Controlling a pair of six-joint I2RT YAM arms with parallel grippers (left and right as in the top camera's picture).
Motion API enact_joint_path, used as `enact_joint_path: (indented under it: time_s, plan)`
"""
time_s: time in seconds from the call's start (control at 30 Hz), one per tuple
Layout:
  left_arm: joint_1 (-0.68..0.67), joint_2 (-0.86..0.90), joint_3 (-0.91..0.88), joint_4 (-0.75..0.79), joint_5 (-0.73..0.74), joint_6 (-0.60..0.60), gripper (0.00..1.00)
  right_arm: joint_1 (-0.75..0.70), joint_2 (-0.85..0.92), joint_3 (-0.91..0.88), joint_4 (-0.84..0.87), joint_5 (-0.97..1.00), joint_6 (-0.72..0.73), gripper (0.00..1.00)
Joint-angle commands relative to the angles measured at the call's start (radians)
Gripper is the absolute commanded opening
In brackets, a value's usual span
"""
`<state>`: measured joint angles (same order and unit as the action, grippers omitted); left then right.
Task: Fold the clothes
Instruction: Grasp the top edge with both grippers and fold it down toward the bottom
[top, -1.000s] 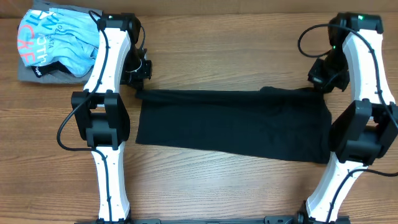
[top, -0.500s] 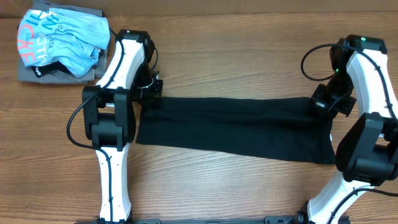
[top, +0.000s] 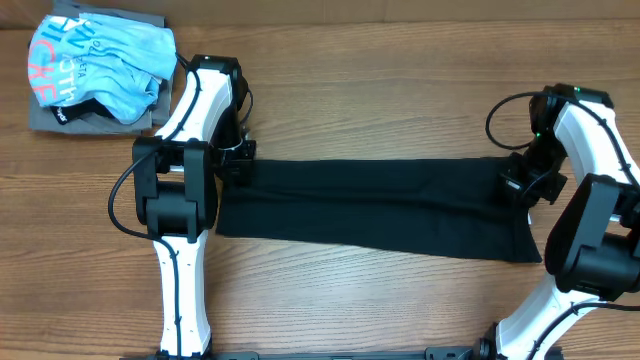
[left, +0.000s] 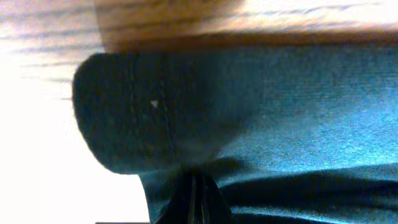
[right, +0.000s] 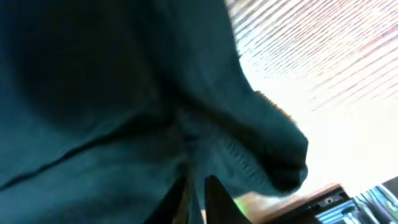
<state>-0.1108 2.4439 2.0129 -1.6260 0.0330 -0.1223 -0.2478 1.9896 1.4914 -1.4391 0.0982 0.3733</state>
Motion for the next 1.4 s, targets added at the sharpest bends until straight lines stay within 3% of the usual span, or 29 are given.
enact_joint_path:
  time_s: [0.0,0.03,0.07,0.17,0.23,0.37,0.47,0.53,0.7,0.83,0.87,1.0,1.07,1.1,1.17,1.37]
  plan:
    - [0.008,-0.029,-0.016,-0.019,-0.052,-0.024,0.06,-0.029,-0.018,-0.032,0.013,0.017,0.021,0.55]
    - [0.007,-0.029,-0.016,-0.026,-0.051,-0.024,0.56,-0.029,-0.018,-0.032,0.006,0.017,0.021,0.61]
    - [0.007,-0.029,-0.016,-0.027,-0.051,-0.023,0.8,-0.029,-0.018,-0.032,0.002,0.017,0.021,0.65]
    - [0.006,-0.029,-0.016,-0.023,-0.047,-0.023,1.0,-0.029,-0.018,-0.031,0.002,0.018,0.02,0.76]
    - [0.006,-0.03,-0.012,-0.022,-0.038,-0.014,1.0,-0.029,-0.018,-0.03,0.002,0.018,0.02,0.88]
    - [0.006,-0.032,0.037,-0.022,0.005,0.0,1.0,-0.029,-0.018,-0.03,0.014,0.016,0.02,0.98]
    - [0.002,-0.032,0.109,-0.018,0.148,0.087,0.96,-0.029,-0.018,-0.03,0.021,0.017,0.019,1.0]
    - [-0.015,-0.032,0.147,0.01,0.224,0.134,0.81,-0.029,-0.018,-0.021,0.02,0.013,0.02,1.0]
    - [-0.065,-0.031,0.114,0.062,0.229,0.149,0.48,-0.029,-0.019,0.081,-0.016,-0.047,0.02,1.0]
    - [-0.097,-0.031,0.047,0.117,0.219,0.142,0.39,-0.029,-0.019,0.181,-0.034,-0.159,-0.042,0.99]
    - [-0.101,-0.031,0.024,0.134,0.219,0.141,0.36,-0.029,-0.019,0.184,-0.028,-0.216,-0.097,0.94]
    - [-0.1,-0.03,-0.034,0.169,0.219,0.142,0.25,-0.012,-0.017,0.153,0.013,-0.297,-0.163,0.52]
    - [-0.099,-0.03,-0.082,0.2,0.219,0.141,0.14,0.011,-0.016,0.104,0.072,-0.315,-0.164,0.3]
    - [-0.099,-0.03,-0.102,0.211,0.219,0.141,0.13,0.019,-0.016,0.082,0.097,-0.338,-0.164,0.24]
    - [-0.099,-0.03,-0.136,0.231,0.219,0.141,0.12,0.042,-0.016,0.021,0.156,-0.355,-0.164,0.17]
    - [-0.08,-0.03,-0.194,0.243,0.163,0.103,0.06,0.055,-0.014,-0.169,0.266,-0.309,-0.105,0.16]
